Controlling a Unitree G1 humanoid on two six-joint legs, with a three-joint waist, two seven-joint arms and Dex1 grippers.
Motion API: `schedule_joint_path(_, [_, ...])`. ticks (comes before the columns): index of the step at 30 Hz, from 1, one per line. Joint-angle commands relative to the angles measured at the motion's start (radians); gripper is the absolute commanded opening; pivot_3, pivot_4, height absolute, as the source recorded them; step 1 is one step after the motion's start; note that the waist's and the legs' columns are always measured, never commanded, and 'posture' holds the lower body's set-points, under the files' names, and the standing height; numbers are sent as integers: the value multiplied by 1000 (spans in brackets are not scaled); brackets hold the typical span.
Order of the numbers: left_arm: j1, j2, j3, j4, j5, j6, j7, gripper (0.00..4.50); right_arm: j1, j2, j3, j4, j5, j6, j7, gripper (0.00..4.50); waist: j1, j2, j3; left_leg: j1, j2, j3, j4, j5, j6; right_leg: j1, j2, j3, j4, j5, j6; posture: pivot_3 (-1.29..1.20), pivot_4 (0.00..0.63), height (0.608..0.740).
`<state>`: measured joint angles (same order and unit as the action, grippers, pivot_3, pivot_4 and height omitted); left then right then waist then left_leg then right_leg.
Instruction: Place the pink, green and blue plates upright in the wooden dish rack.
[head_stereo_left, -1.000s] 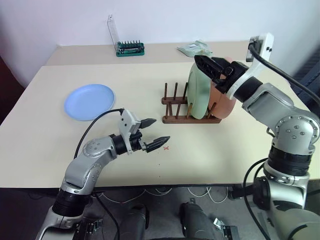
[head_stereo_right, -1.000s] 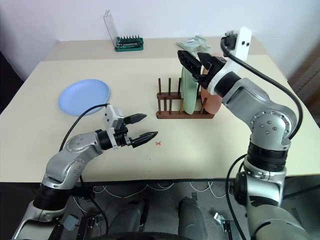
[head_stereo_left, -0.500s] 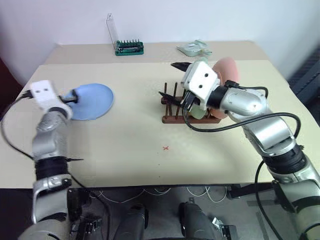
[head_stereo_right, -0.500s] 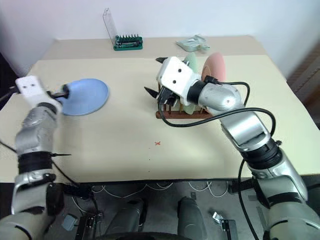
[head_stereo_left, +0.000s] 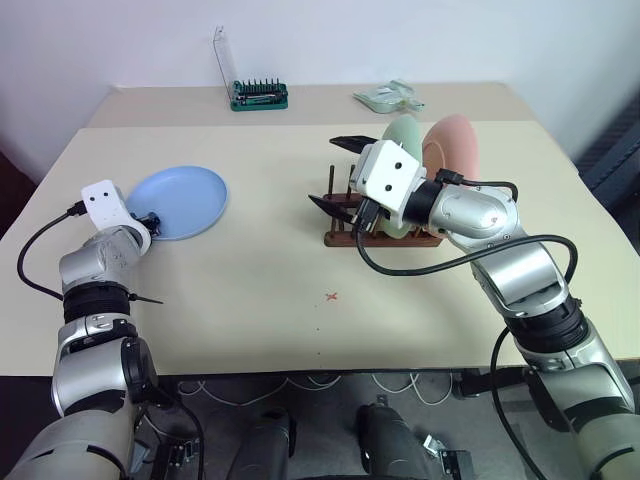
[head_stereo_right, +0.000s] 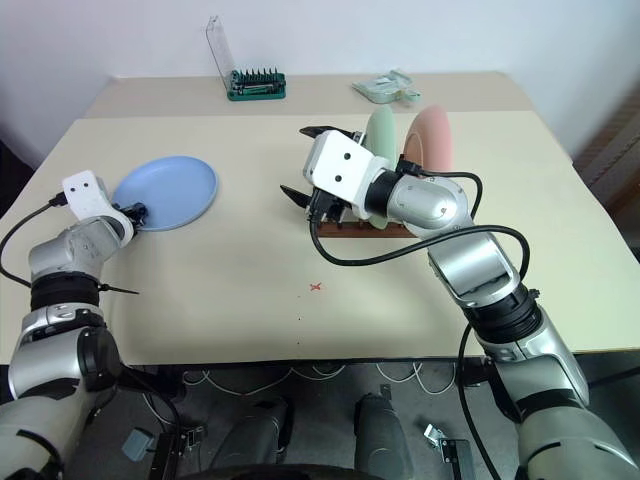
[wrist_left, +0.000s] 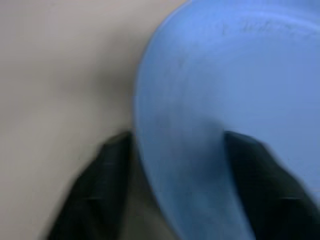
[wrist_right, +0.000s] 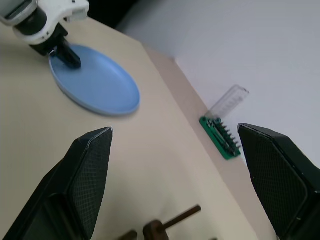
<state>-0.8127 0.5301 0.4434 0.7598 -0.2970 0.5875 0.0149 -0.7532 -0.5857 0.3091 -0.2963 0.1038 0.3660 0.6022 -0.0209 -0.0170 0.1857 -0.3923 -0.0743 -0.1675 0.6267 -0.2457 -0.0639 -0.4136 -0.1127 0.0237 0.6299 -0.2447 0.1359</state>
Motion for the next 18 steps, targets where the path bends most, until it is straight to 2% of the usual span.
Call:
schedule_joint_path(1, [-9, -1, 31, -39, -12, -33, 36, 855, 2, 17, -31, -51, -25, 2, -2, 4099, 1, 0, 0, 0, 0, 0, 0, 0, 0, 0, 0, 0, 0, 0, 0, 0, 150, 740])
schedule_joint_path(2, [-2, -7, 33, -53, -11, -33, 45, 316, 5, 20, -33, -52, -29, 4, -2, 4099, 3, 0, 0, 0, 0, 0, 0, 0, 0, 0, 0, 0, 0, 0, 0, 0, 150, 740])
schedule_joint_path(3, [8, -17, 41, -78, -15, -43, 56, 151, 10, 21, -33, -54, -35, 5, -1, 4099, 4, 0, 0, 0, 0, 0, 0, 0, 0, 0, 0, 0, 0, 0, 0, 0, 150, 740])
schedule_joint_path(6, [50, -74, 34, -245, -28, -182, 26, 151, 19, 18, -22, -49, -69, -5, 2, 4099, 6, 0, 0, 0, 0, 0, 0, 0, 0, 1, -1, 0, 0, 0, 0, 0, 150, 740])
schedule_joint_path(11, [129, -181, -104, -667, -5, -353, -59, 151, 4, 11, 41, 1, -210, -134, 6, 4099, 11, -2, 0, -1, 0, 0, 1, 2, -4, 0, -1, 0, -1, 0, 0, 0, 150, 740])
schedule_joint_path(15, [171, -268, -210, -901, -19, -347, -81, 151, -19, 21, 105, 67, -350, -290, -17, 4099, 6, -2, 0, -1, -1, 1, 1, 2, -4, 1, -2, 0, -1, 0, 0, 0, 150, 740])
schedule_joint_path(18, [184, -295, -255, -975, 29, -309, -38, 151, -39, 27, 117, 118, -436, -378, -50, 4099, -1, -2, 0, 1, 0, 2, 0, 2, -4, 1, -1, 1, -1, 0, 0, 0, 150, 740])
